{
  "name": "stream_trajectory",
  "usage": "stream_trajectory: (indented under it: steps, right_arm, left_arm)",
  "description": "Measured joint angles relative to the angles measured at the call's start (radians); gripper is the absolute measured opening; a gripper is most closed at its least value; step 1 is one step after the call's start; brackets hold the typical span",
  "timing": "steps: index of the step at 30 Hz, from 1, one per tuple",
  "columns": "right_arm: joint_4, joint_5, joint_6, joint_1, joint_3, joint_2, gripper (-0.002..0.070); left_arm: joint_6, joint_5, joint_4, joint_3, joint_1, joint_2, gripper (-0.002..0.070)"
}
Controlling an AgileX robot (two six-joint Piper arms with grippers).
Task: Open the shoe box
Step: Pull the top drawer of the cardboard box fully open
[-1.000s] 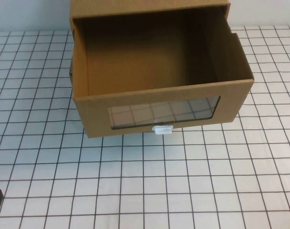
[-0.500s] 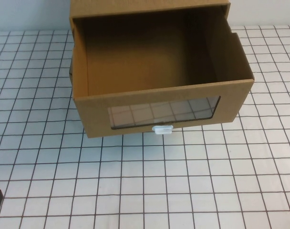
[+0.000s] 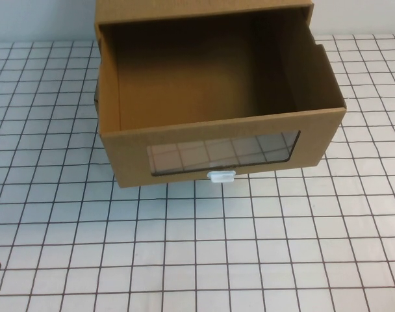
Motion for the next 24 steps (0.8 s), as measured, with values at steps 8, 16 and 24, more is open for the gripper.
stream_trajectory:
  steps: [8, 16, 24]
  right_arm:
    - [0.000, 0.000, 0.000, 0.000, 0.000, 0.000, -0.0013]
    - [0.002, 0.000, 0.000, 0.000, 0.000, 0.000, -0.0013]
    - [0.004, -0.002, 0.000, 0.000, 0.000, -0.001, -0.0013]
  left_arm:
    - [-0.382, -0.123, 0.430, 0.000, 0.030, -0.006, -0.0002]
    - [-0.560, 0.103, 0.601, 0.000, 0.096, -0.103, -0.0002]
    - [-0.637, 0.249, 0.655, 0.000, 0.096, -0.104, -0.0002]
